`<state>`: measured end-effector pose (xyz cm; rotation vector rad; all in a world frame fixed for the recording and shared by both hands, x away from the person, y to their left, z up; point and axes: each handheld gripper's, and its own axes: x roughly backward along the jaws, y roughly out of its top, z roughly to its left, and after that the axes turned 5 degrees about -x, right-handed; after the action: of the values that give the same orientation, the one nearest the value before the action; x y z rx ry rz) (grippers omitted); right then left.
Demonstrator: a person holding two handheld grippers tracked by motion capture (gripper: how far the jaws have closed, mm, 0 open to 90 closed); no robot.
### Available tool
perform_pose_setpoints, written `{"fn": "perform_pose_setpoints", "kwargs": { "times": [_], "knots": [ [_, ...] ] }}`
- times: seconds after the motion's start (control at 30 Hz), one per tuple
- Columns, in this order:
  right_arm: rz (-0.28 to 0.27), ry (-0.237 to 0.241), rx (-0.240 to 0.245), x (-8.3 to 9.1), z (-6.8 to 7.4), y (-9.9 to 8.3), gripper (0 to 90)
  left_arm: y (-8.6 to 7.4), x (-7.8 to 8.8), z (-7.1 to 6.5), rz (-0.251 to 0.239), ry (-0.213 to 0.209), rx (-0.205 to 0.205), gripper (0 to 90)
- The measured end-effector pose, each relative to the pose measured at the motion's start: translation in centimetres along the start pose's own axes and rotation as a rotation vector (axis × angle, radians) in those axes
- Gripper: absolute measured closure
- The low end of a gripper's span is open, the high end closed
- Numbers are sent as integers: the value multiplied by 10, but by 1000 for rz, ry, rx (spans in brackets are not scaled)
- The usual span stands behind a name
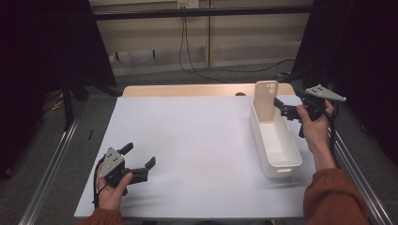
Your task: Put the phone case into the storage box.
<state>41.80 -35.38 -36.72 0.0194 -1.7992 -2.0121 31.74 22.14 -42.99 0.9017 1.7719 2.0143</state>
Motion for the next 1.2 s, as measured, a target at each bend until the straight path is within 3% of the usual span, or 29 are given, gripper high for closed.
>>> {"fn": "perform_pose_setpoints", "kwargs": {
  "times": [0.73,1.2],
  "knots": [
    [-1,-13,-7,43,9,-17,12,-2,8,7,-2,31,27,24],
    [-34,-3,-7,75,28,-28,8,-3,13,7,2,30,14,24]
  ]
}}
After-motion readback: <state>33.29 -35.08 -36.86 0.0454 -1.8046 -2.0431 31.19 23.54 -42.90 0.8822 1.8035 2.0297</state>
